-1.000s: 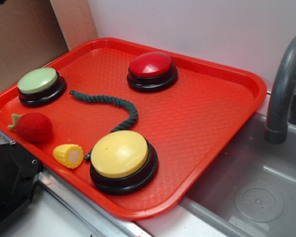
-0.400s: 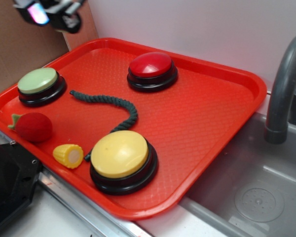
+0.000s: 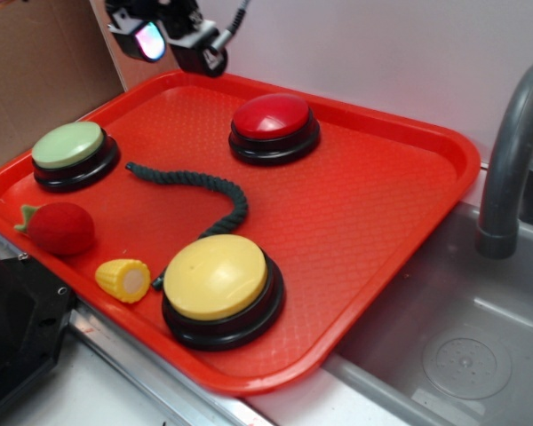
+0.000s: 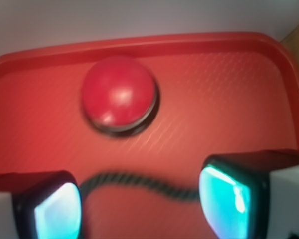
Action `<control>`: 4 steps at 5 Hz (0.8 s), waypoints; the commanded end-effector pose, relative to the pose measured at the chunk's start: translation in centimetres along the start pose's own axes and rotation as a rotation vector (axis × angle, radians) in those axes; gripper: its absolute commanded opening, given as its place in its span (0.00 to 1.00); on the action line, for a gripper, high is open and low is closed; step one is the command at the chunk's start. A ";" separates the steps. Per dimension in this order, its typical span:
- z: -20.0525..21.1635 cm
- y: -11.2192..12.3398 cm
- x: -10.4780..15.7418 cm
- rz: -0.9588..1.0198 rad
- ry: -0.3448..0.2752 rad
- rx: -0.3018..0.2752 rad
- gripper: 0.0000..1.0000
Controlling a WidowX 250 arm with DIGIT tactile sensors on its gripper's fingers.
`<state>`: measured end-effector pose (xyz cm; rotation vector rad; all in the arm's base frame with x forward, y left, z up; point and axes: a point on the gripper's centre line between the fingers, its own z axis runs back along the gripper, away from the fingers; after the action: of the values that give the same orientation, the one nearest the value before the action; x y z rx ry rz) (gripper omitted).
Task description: Push the red button.
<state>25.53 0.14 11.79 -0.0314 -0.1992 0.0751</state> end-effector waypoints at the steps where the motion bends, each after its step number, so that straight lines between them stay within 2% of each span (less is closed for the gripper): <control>1: -1.9 0.8 3.2 -0.054 -0.089 0.020 1.00; 3: -5.2 -0.5 4.2 -0.091 -0.047 0.007 1.00; 4: -6.1 -0.8 4.5 -0.132 -0.025 0.024 1.00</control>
<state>30.10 -0.70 5.35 0.0080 -0.1734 -0.0478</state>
